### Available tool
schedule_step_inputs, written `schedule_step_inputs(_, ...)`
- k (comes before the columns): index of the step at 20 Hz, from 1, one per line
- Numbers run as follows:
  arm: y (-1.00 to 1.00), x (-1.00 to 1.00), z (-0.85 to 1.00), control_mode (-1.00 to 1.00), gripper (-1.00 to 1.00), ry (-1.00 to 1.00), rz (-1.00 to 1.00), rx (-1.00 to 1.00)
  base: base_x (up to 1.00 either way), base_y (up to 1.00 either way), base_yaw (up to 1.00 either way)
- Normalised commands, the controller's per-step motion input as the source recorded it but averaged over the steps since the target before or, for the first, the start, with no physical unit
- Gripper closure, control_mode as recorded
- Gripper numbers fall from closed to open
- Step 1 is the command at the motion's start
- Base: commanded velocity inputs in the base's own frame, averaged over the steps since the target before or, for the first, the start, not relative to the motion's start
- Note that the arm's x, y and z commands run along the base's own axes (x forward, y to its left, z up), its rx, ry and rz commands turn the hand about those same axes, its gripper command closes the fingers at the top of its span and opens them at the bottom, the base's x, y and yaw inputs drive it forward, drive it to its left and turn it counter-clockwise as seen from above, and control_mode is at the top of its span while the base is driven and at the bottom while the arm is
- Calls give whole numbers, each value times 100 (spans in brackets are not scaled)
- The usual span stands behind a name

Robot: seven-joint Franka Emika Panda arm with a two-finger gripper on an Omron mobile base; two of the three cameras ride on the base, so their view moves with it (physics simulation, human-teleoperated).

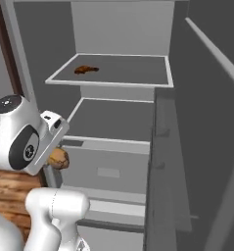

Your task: Place the chicken drumstick on the counter behind the older chicken drumstick on the same shelf of the fridge to maintain FIFO order. Close the fridge door when finished.

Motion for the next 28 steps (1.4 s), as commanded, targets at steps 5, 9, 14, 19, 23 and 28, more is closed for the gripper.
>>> schedule_step_inputs(5, 0, 0, 0, 100, 100, 0, 0, 0, 49, -13, -1)
schedule_step_inputs(9, 0, 0, 0, 100, 100, 0, 0, 0, 54, -16, 0)
schedule_step_inputs(14, 0, 0, 0, 100, 100, 0, 0, 0, 76, -25, 5)
schedule_step_inputs(19, -4, 2, 10, -100, 100, -5, 1, 0, 18, -23, 5)
schedule_step_inputs(23, -10, 26, 92, -100, 100, -45, 5, -6, 0, 0, 0)
schedule_step_inputs(28, 0, 42, 100, -100, 100, -45, 2, -12, 0, 0, 0)
